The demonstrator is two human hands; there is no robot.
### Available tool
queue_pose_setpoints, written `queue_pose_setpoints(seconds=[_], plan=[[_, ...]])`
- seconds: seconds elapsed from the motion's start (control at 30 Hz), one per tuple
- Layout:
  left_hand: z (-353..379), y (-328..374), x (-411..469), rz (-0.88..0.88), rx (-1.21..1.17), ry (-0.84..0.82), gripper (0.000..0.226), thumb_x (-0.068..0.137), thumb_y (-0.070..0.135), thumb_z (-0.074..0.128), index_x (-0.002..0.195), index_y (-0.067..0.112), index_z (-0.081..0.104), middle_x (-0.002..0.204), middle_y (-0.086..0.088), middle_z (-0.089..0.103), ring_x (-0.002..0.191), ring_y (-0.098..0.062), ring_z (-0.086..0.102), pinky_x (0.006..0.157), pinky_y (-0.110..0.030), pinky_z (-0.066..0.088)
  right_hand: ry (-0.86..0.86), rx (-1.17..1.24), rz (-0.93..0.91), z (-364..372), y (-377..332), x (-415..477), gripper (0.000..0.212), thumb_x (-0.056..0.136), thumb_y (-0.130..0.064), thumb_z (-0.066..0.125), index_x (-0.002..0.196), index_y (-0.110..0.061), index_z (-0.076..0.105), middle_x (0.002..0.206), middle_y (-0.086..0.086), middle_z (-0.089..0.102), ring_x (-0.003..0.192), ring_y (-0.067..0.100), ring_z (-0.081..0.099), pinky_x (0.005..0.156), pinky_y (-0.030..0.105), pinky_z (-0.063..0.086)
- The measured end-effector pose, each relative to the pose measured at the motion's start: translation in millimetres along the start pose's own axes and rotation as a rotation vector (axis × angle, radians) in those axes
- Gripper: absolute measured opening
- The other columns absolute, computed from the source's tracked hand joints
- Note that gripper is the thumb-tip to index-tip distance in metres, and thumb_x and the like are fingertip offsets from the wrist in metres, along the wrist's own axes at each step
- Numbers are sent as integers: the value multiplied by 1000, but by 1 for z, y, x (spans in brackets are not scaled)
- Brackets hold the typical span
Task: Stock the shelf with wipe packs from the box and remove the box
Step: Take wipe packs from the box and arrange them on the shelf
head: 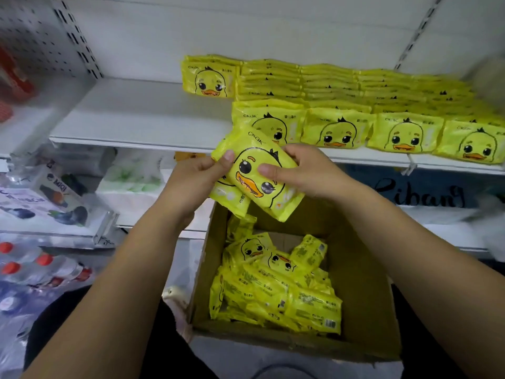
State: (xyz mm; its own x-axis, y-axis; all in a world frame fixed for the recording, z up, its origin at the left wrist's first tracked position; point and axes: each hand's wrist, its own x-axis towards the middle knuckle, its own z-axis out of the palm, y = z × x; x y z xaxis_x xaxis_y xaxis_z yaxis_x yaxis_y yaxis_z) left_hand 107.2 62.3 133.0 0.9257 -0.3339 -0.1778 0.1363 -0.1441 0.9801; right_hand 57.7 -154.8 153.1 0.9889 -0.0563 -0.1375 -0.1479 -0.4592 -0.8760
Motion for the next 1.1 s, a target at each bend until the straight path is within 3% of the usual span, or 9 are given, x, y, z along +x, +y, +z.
queue_pose_setpoints(seconds=[0.13, 0.3, 0.4, 0.6, 0.77, 0.83, 0.93, 1.0, 1.1], plan=[[-34, -14, 18, -78, -135, 219, 31, 95, 41, 69, 86, 13, 77, 81, 0, 77, 76, -16, 72, 70, -29, 62, -3, 0, -14, 19, -19, 43, 31, 82, -33, 83, 105, -16, 71, 96, -1, 78, 84, 16, 76, 69, 38, 63], [-77, -9, 44, -18, -211, 511, 10, 88, 34, 77, 85, 24, 75, 91, 7, 74, 89, -16, 68, 84, -34, 58, -22, -186, -75, 34, -55, 96, 19, 81, -38, 83, 88, -28, 68, 77, -18, 75, 71, 1, 72, 62, 23, 53], [-89, -10, 53, 2, -291, 576, 7, 89, 23, 75, 86, 28, 74, 97, 10, 71, 85, -13, 65, 70, -28, 57, -21, -301, -132, 39, -74, 133, 21, 81, -34, 83, 86, -32, 63, 75, -21, 69, 65, -11, 63, 58, 10, 43], [-101, -8, 68, -38, -583, 700, 46, 90, 9, 74, 128, 25, 53, 102, 8, 62, 78, -13, 66, 54, -19, 54, 124, -548, -247, 45, -91, 224, 37, 80, -42, 82, 102, -17, 64, 99, -1, 68, 92, 19, 62, 70, 28, 42], [-111, -12, 78, -155, -745, 697, 73, 87, 12, 79, 146, 19, 37, 105, 2, 61, 83, -15, 68, 77, -28, 57, 144, -772, -174, 51, -92, 296, 69, 79, -47, 82, 133, -14, 55, 132, 4, 60, 123, 24, 55, 89, 26, 39], [-116, -14, 82, -193, -761, 681, 61, 85, 13, 81, 137, 8, 50, 109, -5, 69, 86, -16, 73, 79, -29, 59, 106, -844, -162, 49, -87, 318, 66, 80, -48, 81, 131, -14, 58, 131, 5, 61, 123, 26, 55, 85, 25, 36], [-118, -18, 86, -223, -770, 660, 11, 87, 9, 78, 89, 10, 67, 71, 3, 74, 56, -6, 69, 68, -25, 57, 88, -909, -158, 44, -74, 344, 64, 80, -46, 81, 130, -13, 60, 128, 10, 61, 122, 30, 54, 85, 26, 35], [-114, -16, 87, -236, -785, 627, 15, 88, 6, 77, 79, 12, 66, 55, 9, 69, 47, -4, 65, 65, -24, 55, 112, -975, -143, 40, -67, 354, 65, 80, -49, 80, 134, -17, 59, 131, 12, 57, 127, 32, 49, 95, 34, 39], [-110, -14, 91, -247, -804, 585, 13, 87, 6, 77, 81, 12, 67, 55, 9, 70, 49, -5, 66, 63, -23, 55, 172, -1026, -122, 35, -57, 359, 65, 81, -51, 79, 134, -22, 57, 133, 8, 57, 130, 31, 46, 102, 42, 37]])
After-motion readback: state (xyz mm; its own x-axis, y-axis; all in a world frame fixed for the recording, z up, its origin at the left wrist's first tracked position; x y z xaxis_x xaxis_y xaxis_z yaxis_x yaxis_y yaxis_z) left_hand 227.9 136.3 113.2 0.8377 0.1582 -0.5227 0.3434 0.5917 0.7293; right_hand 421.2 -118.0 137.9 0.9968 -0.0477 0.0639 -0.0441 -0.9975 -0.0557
